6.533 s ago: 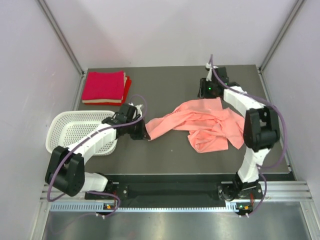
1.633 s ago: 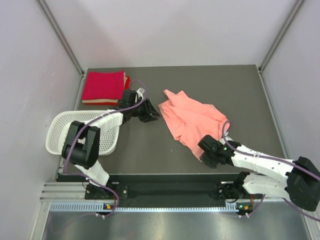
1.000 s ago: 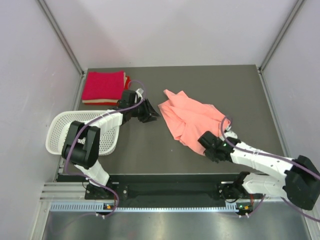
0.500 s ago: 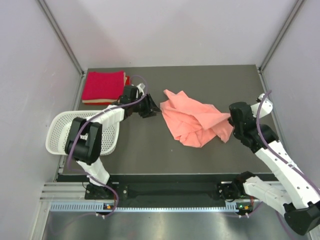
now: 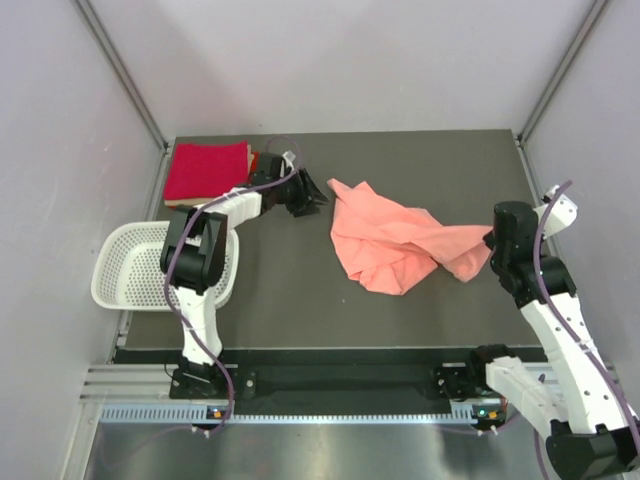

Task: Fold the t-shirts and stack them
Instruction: Flatten the tshirt out

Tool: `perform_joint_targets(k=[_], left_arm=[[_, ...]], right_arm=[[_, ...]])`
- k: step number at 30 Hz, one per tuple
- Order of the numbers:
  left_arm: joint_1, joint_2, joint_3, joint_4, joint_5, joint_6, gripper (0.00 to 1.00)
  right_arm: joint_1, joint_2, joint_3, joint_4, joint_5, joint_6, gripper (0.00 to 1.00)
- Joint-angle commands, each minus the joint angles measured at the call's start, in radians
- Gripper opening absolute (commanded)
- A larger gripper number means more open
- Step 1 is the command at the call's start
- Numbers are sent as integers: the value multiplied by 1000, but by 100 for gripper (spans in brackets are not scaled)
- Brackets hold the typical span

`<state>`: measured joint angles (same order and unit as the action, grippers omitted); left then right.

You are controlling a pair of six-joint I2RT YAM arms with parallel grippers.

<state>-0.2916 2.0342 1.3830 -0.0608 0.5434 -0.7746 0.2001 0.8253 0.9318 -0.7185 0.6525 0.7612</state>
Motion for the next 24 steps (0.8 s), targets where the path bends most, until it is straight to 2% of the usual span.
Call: perform_joint_targets(k=[1,5,14,20,24], left_arm=[[-18,49,96,38,61,-25,54],[-50,87,128,41,72,-48,54],[-103,121,105,-19,-31,-11,53],[-104,106,143,-105,-108,20,42],[-104,25,108,-103,-166,52,48]], right_arm=[[-11,-29,-27,42,-73,-33,0],[-13,-54,-54,59,-129,-31,0],[-11,-25,-14,97,-159,-43,0],[-13,38,31,139,-214,-43,0],[-13,32,32,134,-229,-42,0]])
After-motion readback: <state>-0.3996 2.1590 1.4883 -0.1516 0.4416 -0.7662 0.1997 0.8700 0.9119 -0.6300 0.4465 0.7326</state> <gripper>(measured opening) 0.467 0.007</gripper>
